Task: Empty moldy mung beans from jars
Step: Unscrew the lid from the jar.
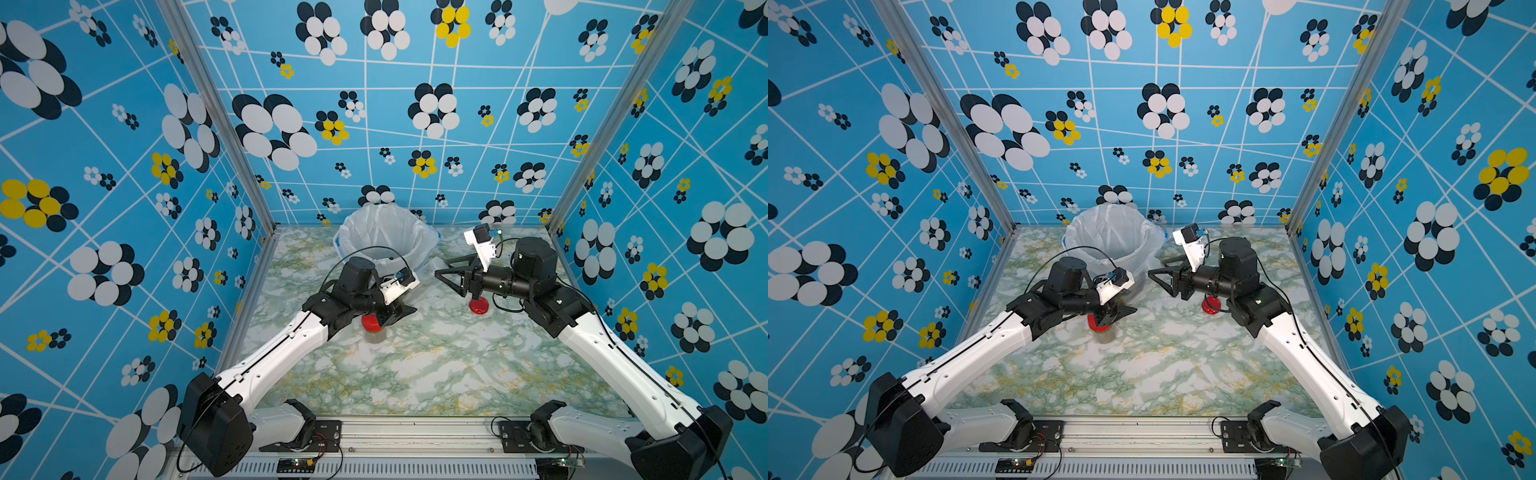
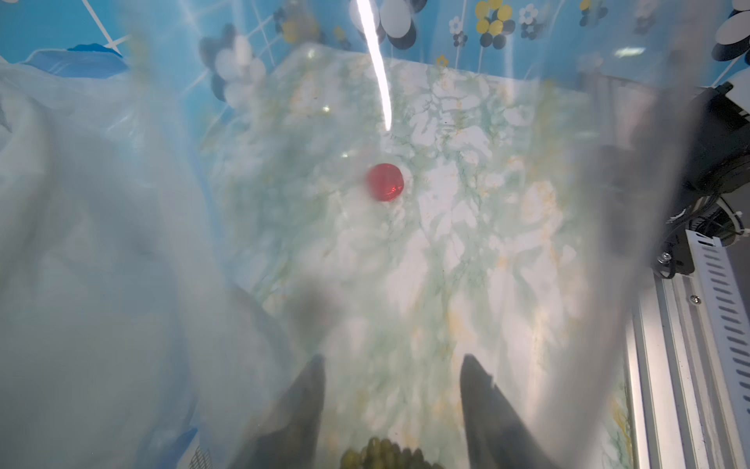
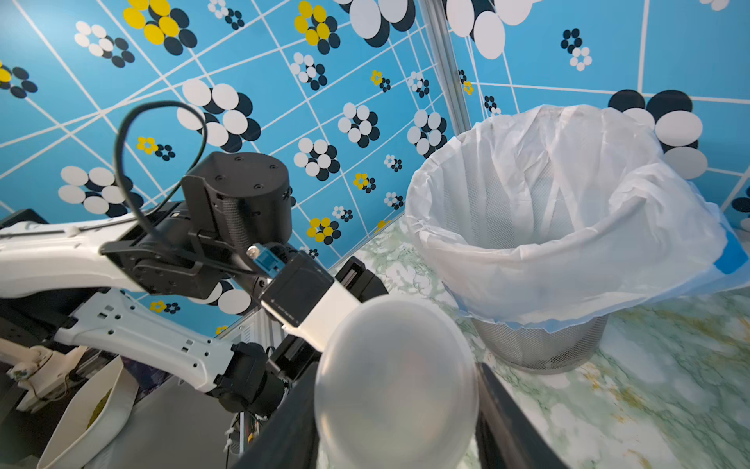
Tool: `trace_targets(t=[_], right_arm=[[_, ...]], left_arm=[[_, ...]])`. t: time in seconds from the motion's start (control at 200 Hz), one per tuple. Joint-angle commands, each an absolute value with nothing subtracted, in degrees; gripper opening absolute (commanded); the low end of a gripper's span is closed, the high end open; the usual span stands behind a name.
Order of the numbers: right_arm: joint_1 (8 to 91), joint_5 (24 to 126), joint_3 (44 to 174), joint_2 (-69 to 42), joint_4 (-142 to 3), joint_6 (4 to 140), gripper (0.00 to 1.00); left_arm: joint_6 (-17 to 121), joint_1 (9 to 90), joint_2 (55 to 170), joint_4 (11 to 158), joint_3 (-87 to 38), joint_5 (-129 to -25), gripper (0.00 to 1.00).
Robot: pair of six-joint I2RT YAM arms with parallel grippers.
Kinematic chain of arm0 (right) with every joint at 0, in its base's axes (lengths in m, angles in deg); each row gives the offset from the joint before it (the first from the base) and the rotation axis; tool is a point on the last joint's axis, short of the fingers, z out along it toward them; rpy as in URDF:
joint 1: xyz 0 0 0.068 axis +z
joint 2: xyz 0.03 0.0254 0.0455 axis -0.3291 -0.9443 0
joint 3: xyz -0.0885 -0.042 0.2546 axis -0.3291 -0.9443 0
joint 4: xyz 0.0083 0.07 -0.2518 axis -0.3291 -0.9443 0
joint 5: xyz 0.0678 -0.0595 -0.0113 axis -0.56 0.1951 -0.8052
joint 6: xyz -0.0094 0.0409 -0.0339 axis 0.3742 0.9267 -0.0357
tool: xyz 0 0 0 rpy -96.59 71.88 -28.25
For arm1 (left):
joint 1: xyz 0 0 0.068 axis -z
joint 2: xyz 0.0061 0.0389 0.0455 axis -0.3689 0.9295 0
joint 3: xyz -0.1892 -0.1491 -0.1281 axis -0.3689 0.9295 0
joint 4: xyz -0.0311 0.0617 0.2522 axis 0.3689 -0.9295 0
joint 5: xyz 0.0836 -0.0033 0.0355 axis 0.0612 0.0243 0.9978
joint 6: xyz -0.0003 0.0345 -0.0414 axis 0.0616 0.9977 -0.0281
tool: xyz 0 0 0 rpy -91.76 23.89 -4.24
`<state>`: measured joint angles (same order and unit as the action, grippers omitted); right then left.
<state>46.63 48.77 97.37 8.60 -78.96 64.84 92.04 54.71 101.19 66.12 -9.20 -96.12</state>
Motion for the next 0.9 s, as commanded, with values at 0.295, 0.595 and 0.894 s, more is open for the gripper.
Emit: trace_targets(t=[0.295, 0.595, 0.894], right_arm=[[43.6, 37.9, 102.5, 7.0, -84.9, 46.6, 0.33], [43.0, 26.1, 115.3, 0.6, -111.7, 23.4, 0.34], [42.4, 25.2, 123.5, -6.0, -131.9, 5.2, 0.35]], left_arm=[[91.9, 52.9, 101.9, 60.2, -9.6, -99.7, 0.33], [92.9, 52.9, 103.5, 58.3, -10.5, -100.5, 0.33], [93.4, 52.9, 104.8, 56.4, -11.5, -99.4, 0.33]])
